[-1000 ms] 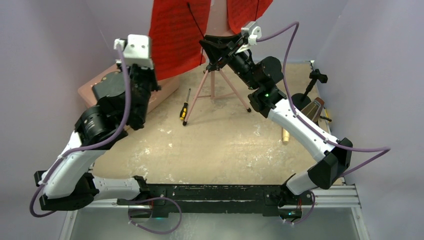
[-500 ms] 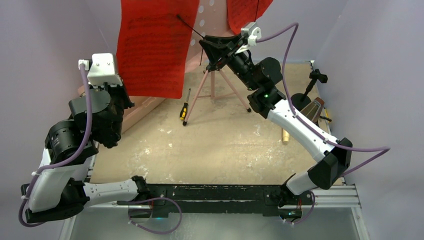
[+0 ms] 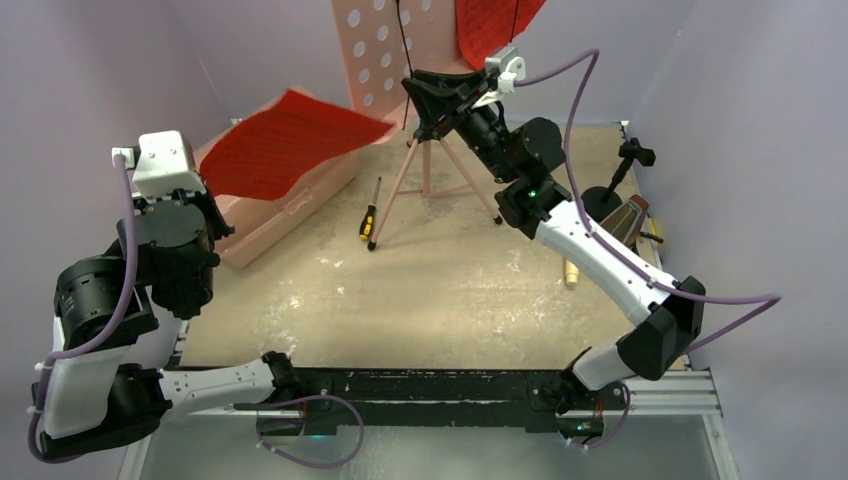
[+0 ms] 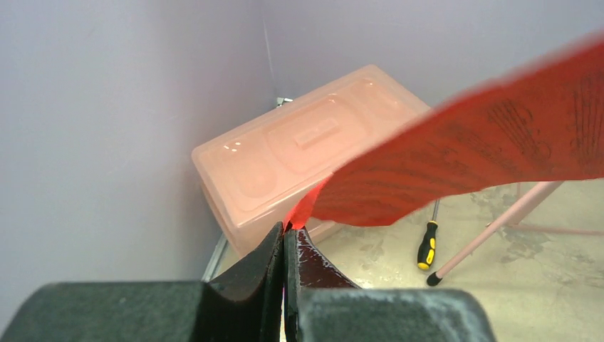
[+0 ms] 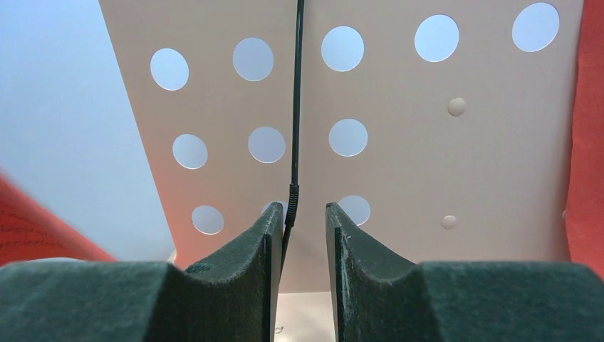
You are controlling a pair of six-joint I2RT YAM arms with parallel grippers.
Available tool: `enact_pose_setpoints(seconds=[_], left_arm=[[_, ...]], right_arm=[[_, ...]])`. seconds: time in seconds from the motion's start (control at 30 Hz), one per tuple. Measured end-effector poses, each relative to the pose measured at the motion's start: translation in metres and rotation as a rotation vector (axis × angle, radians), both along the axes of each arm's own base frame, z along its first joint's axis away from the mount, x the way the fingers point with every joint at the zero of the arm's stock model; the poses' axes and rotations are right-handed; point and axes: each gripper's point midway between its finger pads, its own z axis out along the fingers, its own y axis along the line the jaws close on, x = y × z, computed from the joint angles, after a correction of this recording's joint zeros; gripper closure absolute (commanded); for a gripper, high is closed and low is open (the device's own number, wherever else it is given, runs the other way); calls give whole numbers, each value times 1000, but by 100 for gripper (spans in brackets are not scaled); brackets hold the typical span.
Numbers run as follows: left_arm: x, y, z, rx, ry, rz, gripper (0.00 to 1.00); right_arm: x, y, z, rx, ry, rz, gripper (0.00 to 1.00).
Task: Pack up the instrument practice props
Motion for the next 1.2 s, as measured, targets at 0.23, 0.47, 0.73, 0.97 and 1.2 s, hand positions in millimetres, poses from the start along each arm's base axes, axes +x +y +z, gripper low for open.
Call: enact_pose_setpoints(seconds=[0.23,0.47,0.73,0.97,1.2], left_arm=[[-6,9,-6,11,16,17,100],[-7,8,-14,41,49,-5,100],[6,-22,-46,164,160,-77,100],[28,-72,-96,324,331,-163,100],[37,-100,-144,395,465,-227,100]], right_arm=[[2,-1,-1,-3,1,-7,51],[7,3,-32,-48,43,-10,26],[-16,-17,-62,-90,55,-20,11],[-53,-43,-77,-93,-12,-16,3],[-57,-48,-124,-149,53,-20,2]])
